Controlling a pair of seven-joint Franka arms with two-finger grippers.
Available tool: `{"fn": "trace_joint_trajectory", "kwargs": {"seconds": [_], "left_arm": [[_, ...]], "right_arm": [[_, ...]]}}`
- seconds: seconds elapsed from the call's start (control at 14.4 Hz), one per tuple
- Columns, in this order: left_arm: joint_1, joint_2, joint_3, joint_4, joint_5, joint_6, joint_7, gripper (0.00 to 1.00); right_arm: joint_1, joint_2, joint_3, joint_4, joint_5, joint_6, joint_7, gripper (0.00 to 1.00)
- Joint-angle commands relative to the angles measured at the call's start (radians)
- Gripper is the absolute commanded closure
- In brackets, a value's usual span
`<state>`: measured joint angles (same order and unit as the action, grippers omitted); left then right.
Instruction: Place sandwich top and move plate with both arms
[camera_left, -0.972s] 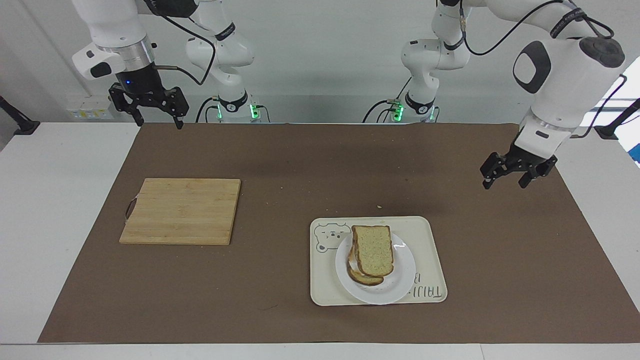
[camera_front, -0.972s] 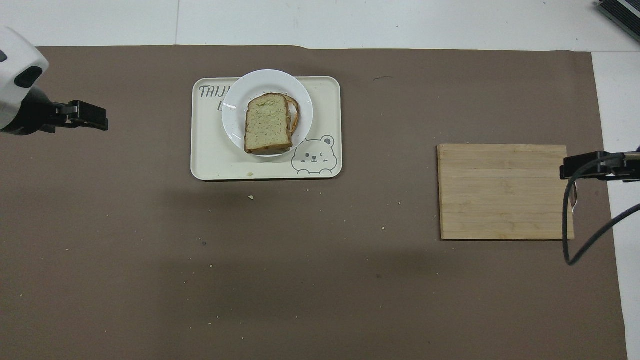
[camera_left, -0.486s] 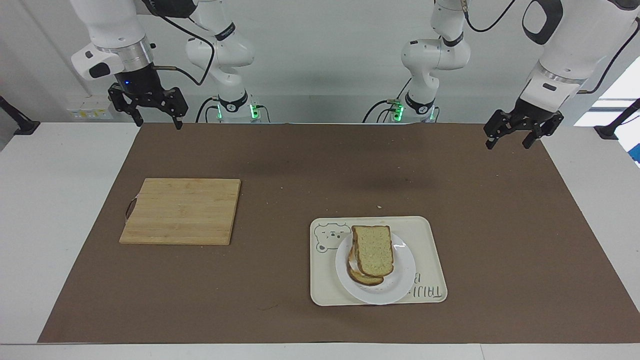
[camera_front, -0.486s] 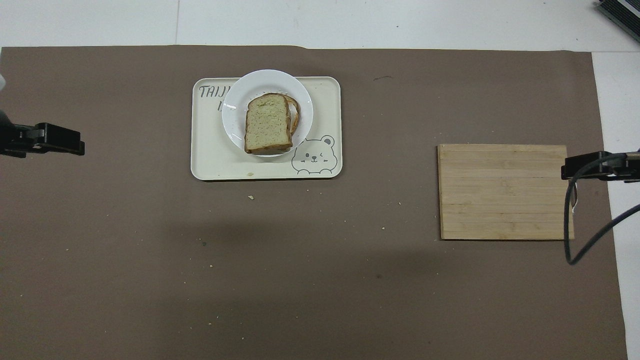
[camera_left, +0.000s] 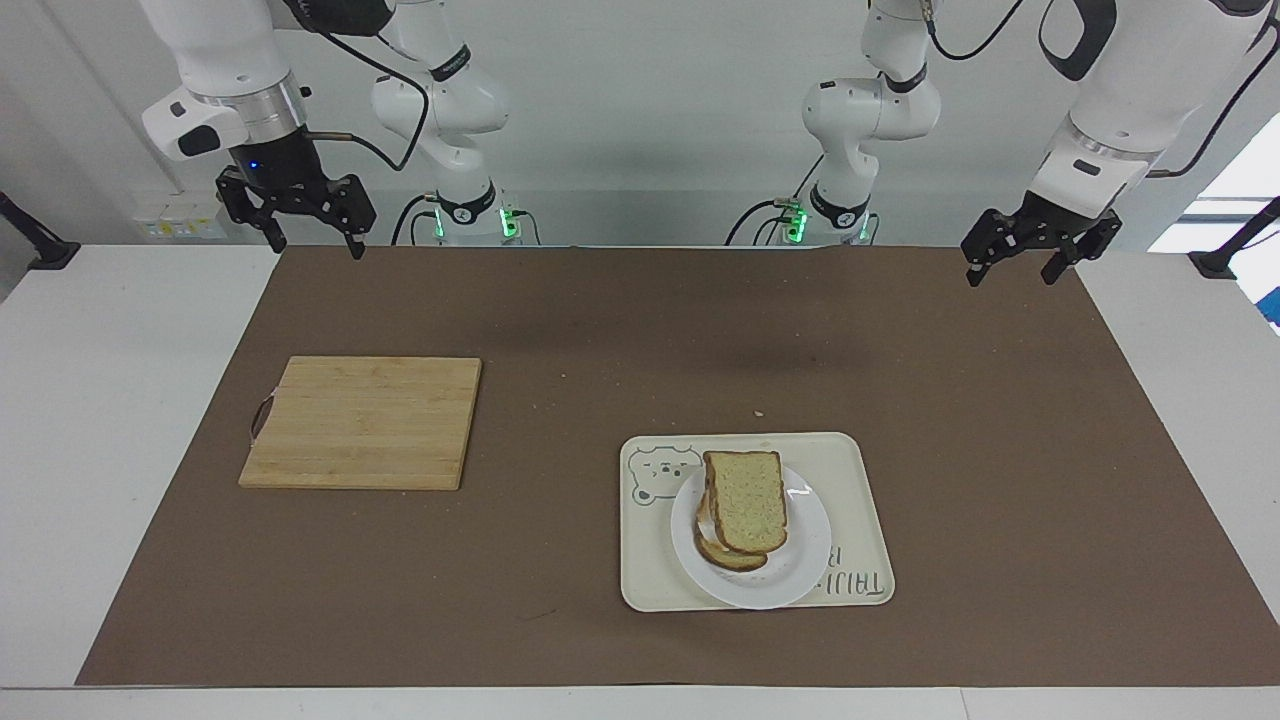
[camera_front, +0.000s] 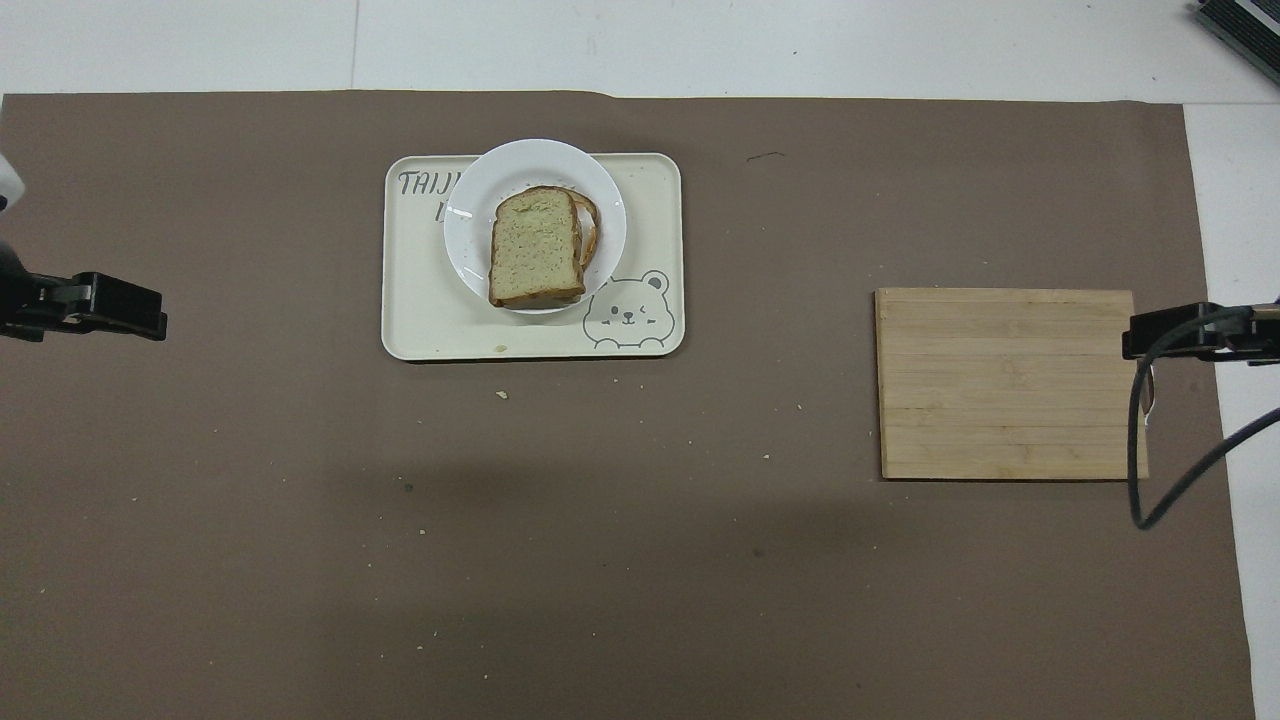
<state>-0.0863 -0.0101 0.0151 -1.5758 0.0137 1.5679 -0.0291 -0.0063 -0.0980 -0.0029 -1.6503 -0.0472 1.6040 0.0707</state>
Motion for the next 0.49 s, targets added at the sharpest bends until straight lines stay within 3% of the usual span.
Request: {"fn": "trace_joint_trajectory", "kwargs": {"seconds": [0.0, 0.42], "left_arm": [[-0.001, -0.008, 0.005, 0.003, -0.009, -0.025, 0.001, 0.00], [-0.001, -0.008, 0.005, 0.003, -0.009, -0.025, 0.001, 0.00]], "right_arm": [[-0.015, -0.022, 0.003, -0.023, 0.012, 0.002, -0.025, 0.00], [-0.017, -0.022, -0.002, -0.023, 0.012, -0.002, -0.026, 0.00]]}}
